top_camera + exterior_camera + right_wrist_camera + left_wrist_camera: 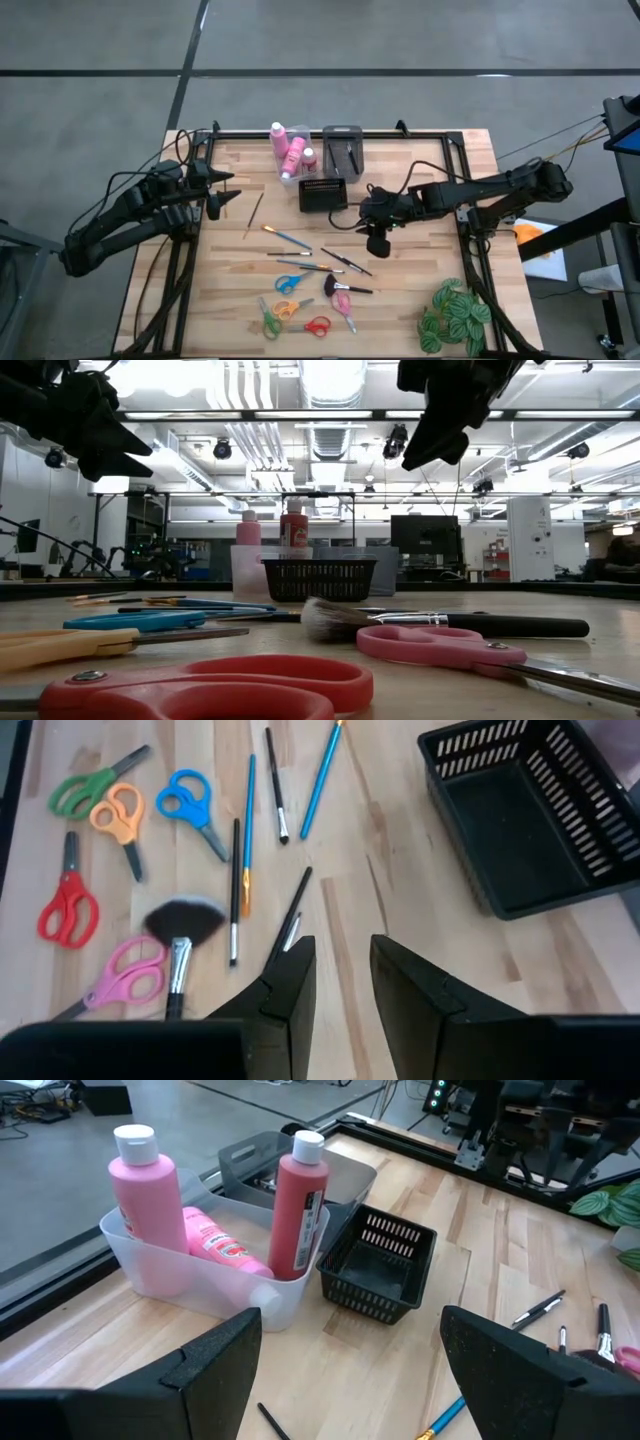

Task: Pick & Place Paint Supplies
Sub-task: Put the black paint brush into the gray bin

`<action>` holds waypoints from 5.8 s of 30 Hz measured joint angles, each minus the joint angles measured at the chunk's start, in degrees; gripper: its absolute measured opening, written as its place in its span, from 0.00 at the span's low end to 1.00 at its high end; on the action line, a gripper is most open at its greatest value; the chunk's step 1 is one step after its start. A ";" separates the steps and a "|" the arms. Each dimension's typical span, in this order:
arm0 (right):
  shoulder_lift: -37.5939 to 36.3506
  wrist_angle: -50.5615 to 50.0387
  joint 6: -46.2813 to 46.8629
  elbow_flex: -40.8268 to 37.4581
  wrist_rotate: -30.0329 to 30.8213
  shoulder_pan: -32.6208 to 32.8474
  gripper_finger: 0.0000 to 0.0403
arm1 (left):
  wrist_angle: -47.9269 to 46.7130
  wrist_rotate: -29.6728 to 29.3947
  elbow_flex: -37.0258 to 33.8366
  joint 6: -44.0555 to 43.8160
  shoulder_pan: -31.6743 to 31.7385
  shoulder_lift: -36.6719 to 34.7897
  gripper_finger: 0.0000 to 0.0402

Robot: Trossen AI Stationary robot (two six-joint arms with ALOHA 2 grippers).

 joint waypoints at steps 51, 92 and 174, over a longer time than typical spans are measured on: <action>27.45 -3.30 24.96 10.36 11.95 11.12 0.24 | 0.00 0.01 -0.02 0.00 0.00 0.00 0.77; 29.12 3.76 23.71 4.24 5.18 10.27 0.24 | 0.01 0.00 0.00 0.00 -0.02 0.00 0.77; 4.72 4.24 6.05 5.20 6.60 -16.35 0.06 | 0.00 0.00 0.00 0.00 0.02 -0.02 0.77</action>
